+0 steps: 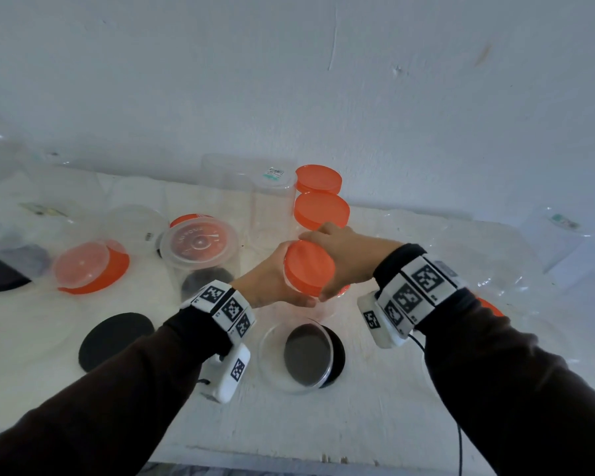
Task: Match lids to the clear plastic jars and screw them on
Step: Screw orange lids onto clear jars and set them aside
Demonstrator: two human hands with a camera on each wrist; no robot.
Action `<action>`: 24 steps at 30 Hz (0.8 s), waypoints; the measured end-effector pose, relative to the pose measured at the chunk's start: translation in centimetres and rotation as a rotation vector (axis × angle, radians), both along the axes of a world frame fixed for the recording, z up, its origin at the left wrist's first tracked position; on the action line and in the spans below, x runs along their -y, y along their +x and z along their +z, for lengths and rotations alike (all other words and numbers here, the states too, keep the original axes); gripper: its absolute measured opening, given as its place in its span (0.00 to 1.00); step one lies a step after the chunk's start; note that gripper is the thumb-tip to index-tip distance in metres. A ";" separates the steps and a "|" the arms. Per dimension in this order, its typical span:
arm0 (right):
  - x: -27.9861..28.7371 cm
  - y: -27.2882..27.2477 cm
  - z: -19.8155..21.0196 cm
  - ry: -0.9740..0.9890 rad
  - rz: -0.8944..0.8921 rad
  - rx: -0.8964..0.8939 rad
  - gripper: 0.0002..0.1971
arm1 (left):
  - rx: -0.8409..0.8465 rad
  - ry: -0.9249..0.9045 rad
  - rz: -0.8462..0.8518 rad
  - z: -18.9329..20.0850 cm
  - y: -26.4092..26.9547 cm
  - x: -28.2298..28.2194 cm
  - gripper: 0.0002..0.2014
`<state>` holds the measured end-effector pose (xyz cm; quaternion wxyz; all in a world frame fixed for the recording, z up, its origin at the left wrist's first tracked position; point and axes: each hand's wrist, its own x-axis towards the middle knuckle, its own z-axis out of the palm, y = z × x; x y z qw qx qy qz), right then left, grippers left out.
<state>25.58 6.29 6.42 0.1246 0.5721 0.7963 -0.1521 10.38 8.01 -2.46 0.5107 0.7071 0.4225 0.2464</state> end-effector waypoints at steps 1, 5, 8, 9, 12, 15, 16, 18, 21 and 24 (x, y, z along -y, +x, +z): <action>-0.1 -0.1 0.1 0.004 0.009 0.014 0.55 | 0.003 -0.010 -0.001 0.0 0.0 -0.1 0.44; -0.2 -0.1 0.3 -0.009 0.056 0.048 0.55 | -0.026 -0.021 0.010 -0.2 -0.2 -0.3 0.49; -0.2 -0.1 0.2 -0.007 0.072 0.053 0.54 | -0.039 -0.023 -0.014 -0.3 -0.3 -0.4 0.50; -0.2 -0.1 0.2 -0.005 0.073 0.051 0.54 | -0.044 -0.016 -0.021 -0.3 -0.3 -0.3 0.50; -0.3 -0.1 0.1 0.006 0.058 0.046 0.54 | -0.054 0.008 -0.002 -0.2 -0.3 -0.3 0.50; -0.3 -0.2 0.0 0.041 0.000 0.075 0.52 | -0.053 0.016 0.012 -0.2 -0.2 -0.3 0.50; -0.2 -0.4 -0.1 0.071 -0.026 0.087 0.50 | -0.052 0.013 0.011 -0.2 -0.2 -0.3 0.50; 0.3 -0.7 -0.2 0.141 -0.064 0.115 0.47 | -0.056 0.014 0.007 -0.2 -0.2 -0.3 0.50; 0.5 -0.4 -0.3 0.123 -0.070 0.154 0.48 | -0.051 0.002 0.003 -0.2 -0.2 -0.3 0.50; 0.1 0.2 0.3 -0.059 0.045 0.057 0.49 | -0.016 -0.003 0.010 -0.2 -0.2 -0.2 0.50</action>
